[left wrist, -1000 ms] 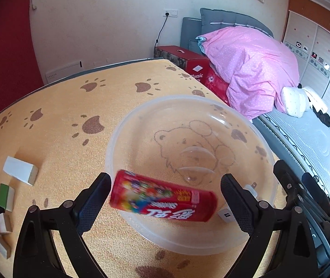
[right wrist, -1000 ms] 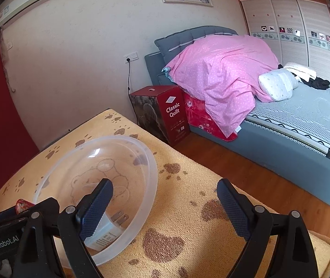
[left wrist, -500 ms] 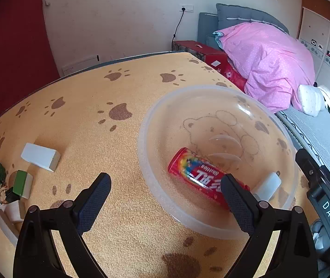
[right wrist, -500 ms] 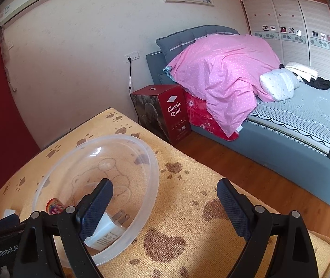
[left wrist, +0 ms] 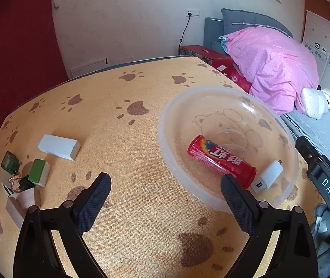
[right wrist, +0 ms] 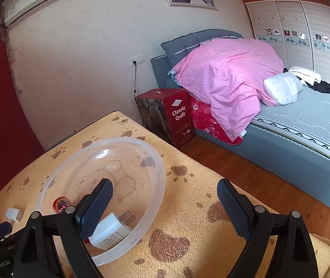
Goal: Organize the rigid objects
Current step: 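Lower the red Skittles tube into the clear bowl and open the left tool, then move the left tool to the dark brown wooden block and grasp it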
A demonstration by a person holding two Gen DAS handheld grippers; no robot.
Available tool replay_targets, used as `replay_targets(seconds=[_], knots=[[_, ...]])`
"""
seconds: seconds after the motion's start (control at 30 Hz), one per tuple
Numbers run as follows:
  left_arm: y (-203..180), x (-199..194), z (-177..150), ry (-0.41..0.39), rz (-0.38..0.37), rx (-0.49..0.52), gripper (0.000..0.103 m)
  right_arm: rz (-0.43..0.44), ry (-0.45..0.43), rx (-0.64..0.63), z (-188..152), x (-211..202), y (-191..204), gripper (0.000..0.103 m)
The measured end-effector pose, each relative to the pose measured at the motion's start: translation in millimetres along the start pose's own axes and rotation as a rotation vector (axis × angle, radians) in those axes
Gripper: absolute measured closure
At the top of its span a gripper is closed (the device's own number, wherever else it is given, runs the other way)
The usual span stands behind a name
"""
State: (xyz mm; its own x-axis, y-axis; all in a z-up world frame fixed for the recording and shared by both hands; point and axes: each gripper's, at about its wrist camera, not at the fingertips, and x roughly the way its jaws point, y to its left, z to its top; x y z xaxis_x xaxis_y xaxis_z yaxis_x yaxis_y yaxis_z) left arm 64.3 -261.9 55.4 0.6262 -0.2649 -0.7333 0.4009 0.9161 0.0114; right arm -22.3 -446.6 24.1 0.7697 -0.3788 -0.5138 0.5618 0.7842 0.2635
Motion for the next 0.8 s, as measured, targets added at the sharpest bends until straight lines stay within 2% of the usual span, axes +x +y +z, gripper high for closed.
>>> replay_targets(seconds=[0.33, 0.43, 0.6, 0.8], knots=[[21, -14, -11, -0.014, 0.018, -0.036, 0.007, 0.041, -0.003, -0.009, 1, -4, 2, 0.005], [32, -16, -14, -0.011, 0.029, -0.059, 0.007, 0.074, 0.011, -0.011, 7, -6, 5, 0.004], [53, -16, -20, -0.003, 0.051, -0.113, 0.007, 0.143, -0.015, -0.009, 13, -27, 13, 0.001], [70, -16, -28, 0.016, 0.052, -0.166, 0.007, 0.224, 0.016, -0.074, -2, -39, 40, 0.001]])
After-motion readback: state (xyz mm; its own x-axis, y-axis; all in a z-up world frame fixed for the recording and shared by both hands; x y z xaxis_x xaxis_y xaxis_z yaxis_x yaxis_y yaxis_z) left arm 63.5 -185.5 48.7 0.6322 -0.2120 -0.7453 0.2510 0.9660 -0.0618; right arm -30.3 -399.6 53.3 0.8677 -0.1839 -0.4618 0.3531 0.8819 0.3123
